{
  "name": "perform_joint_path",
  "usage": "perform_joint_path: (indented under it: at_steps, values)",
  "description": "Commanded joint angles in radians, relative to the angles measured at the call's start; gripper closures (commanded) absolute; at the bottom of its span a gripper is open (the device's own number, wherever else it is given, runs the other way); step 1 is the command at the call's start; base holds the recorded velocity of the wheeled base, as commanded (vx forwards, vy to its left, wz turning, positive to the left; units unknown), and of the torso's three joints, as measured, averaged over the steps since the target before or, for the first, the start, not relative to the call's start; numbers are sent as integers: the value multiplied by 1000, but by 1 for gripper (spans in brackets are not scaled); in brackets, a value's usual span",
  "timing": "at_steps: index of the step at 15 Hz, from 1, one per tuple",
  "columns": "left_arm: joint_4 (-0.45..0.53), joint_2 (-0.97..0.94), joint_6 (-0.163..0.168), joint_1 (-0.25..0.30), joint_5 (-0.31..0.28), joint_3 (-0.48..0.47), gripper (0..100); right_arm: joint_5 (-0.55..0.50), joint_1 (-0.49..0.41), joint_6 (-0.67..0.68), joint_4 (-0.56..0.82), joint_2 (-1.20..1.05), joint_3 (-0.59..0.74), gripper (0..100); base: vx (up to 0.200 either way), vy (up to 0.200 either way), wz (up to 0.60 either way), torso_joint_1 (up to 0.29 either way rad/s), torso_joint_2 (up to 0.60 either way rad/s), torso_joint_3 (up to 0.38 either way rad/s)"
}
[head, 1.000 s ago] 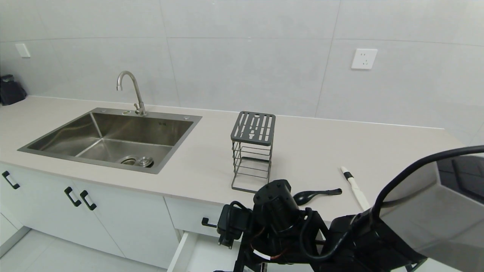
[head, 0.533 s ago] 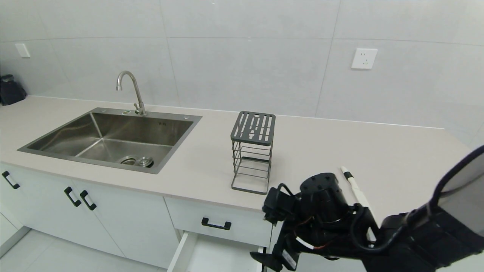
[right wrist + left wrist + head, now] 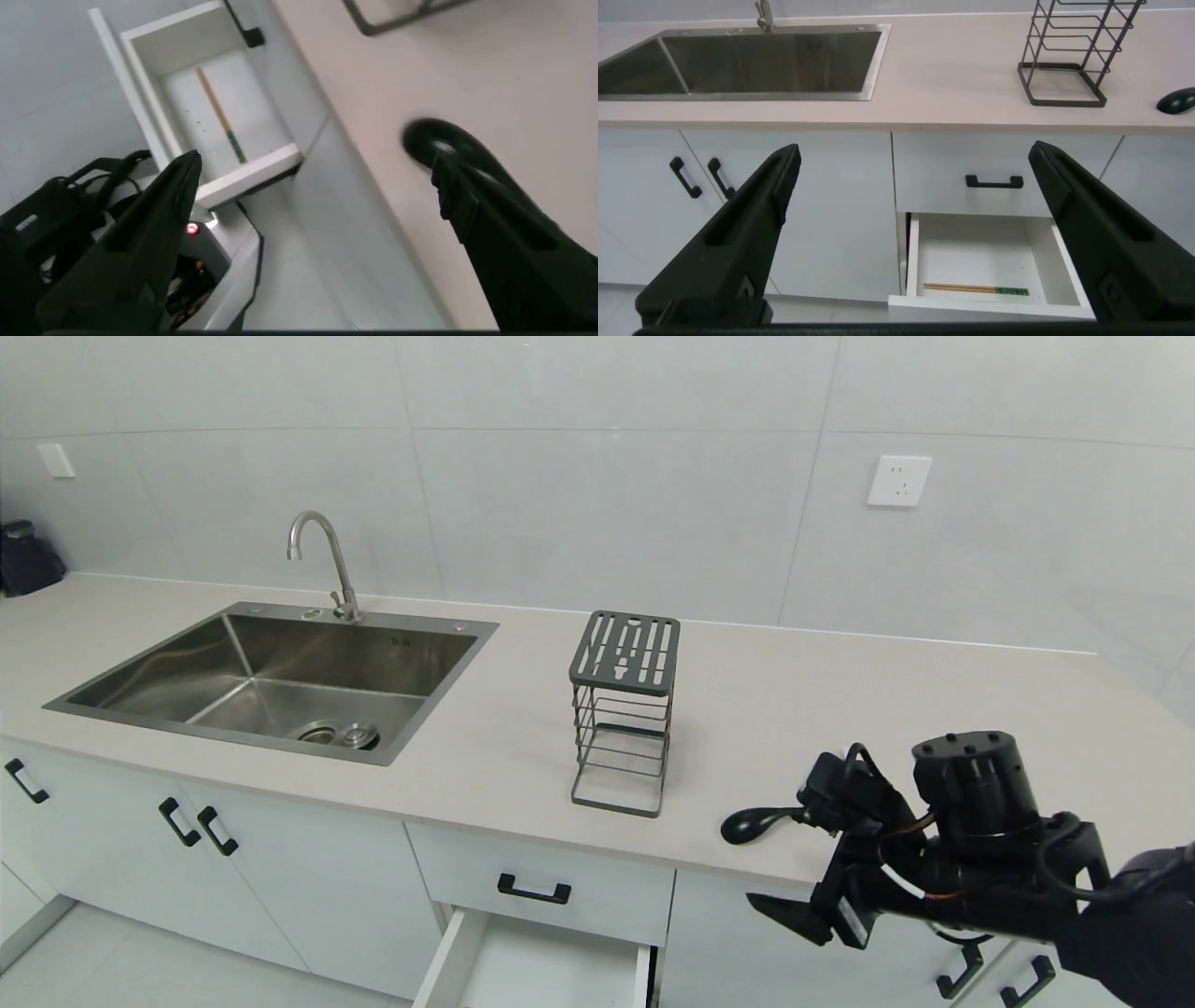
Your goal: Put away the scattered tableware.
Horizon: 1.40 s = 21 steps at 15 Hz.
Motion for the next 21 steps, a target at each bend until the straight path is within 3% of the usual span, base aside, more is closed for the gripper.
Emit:
perform_joint_path:
  at_steps: [1, 9, 15, 21]
  values:
    - [0, 1, 0, 0, 0, 0, 0, 15, -83, -19, -1, 10, -9, 0, 0, 0, 0, 0, 0, 0]
    - [0, 1, 0, 0, 0, 0, 0, 32, -216, -108, -2, 139, -58, 0, 0, 0, 0, 0, 0, 0]
    - [0, 1, 0, 0, 0, 0, 0, 32, -221, -108, -4, 228, -118, 0, 0, 0, 0, 0, 0, 0]
    - [0, 1, 0, 0, 0, 0, 0, 105, -244, -103, -5, 339, -231, 0, 0, 0, 0, 0, 0, 0]
